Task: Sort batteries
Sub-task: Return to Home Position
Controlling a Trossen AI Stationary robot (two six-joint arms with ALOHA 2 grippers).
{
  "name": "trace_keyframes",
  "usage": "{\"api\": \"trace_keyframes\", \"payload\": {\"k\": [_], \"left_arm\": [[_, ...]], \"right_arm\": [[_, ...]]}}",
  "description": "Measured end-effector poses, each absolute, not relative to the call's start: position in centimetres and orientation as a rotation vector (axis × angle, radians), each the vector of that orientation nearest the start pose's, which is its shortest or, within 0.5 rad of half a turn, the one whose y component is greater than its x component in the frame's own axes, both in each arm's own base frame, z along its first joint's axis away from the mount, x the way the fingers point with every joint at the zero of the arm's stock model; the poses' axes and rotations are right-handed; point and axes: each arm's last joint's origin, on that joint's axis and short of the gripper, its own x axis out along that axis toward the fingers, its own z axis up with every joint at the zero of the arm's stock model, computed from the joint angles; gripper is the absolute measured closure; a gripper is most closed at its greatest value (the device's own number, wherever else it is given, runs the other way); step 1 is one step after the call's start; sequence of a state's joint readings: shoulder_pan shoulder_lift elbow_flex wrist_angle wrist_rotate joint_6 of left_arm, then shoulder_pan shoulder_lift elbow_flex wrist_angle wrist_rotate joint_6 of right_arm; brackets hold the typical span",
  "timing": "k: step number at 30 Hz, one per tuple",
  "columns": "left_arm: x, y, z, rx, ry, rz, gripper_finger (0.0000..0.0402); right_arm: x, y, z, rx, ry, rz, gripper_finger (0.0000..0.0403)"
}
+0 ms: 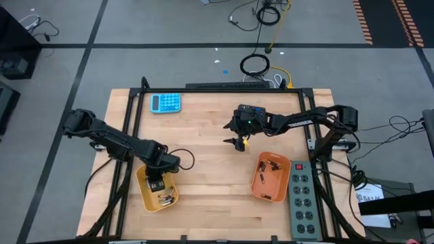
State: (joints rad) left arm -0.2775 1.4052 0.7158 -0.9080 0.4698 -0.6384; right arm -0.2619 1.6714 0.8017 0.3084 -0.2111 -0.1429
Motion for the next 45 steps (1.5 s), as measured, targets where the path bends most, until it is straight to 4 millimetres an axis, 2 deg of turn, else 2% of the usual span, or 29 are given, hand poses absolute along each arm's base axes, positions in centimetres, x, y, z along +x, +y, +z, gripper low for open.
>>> {"api": "trace_keyframes", "payload": {"k": [10, 25, 39, 45], "left_arm": [[19.1, -6.7, 16.1, -0.597, 1.748, -0.047, 0.0327], [19.4, -5.6, 15.9, -0.076, 1.598, 0.047, 0.0327], [19.8, -5.2, 15.9, 0.146, 1.529, 0.069, 0.0327], [20.1, -4.6, 15.3, 0.167, 1.551, 0.126, 0.0327]], "right_arm": [[32.2, -8.0, 16.6, -0.008, 0.548, -0.01, 0.0104], [32.2, -8.0, 16.6, -0.008, 0.548, -0.01, 0.0104], [32.2, -8.0, 16.6, -0.008, 0.547, -0.01, 0.0104], [32.2, -8.0, 16.6, -0.008, 0.547, -0.01, 0.0104]]}}
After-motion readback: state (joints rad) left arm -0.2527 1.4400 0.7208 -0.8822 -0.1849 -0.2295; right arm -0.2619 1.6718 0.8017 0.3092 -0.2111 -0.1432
